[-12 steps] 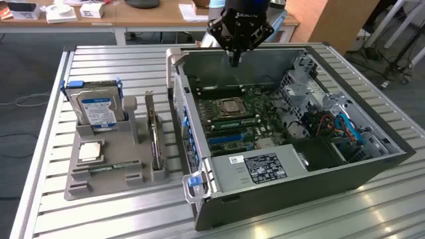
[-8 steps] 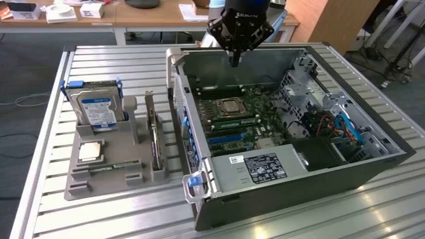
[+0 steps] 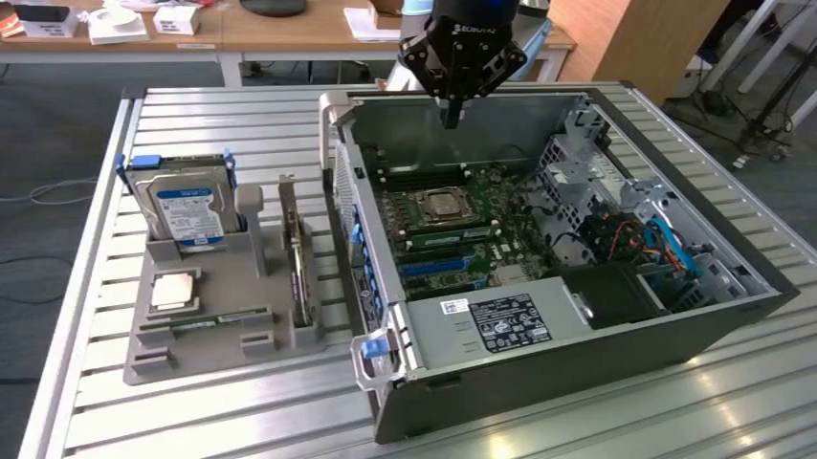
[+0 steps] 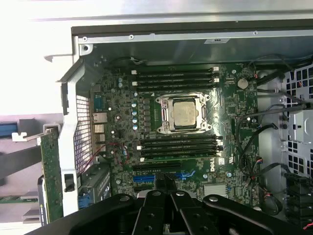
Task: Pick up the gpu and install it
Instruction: 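Reach for the gpu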
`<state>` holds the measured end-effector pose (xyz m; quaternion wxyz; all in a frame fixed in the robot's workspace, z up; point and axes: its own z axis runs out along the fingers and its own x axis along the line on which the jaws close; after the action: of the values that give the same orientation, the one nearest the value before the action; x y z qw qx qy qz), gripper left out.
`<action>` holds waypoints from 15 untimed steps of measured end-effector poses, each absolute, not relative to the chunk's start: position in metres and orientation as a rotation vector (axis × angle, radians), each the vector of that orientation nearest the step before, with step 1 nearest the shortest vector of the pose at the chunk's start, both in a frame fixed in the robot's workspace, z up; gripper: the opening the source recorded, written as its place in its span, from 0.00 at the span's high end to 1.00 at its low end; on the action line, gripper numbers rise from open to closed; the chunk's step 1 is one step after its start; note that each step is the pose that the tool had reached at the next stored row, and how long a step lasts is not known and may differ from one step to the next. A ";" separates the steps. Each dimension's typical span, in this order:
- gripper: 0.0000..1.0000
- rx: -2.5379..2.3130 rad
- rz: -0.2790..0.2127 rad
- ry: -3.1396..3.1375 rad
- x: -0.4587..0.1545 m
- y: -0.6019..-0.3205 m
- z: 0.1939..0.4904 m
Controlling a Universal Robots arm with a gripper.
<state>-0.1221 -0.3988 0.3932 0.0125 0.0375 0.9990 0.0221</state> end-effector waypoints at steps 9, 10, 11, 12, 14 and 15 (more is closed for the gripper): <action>0.89 0.116 0.069 3.114 -0.138 -0.399 0.393; 0.89 0.116 0.069 3.114 -0.141 -0.399 0.393; 0.89 0.117 0.069 3.114 -0.144 -0.399 0.393; 0.89 0.117 0.069 3.114 -0.147 -0.399 0.393; 0.89 0.117 0.069 3.114 -0.153 -0.399 0.393; 0.89 0.116 0.069 3.114 -0.156 -0.399 0.393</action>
<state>-0.1561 -0.3989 0.3931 0.0125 0.0373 0.9990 0.0221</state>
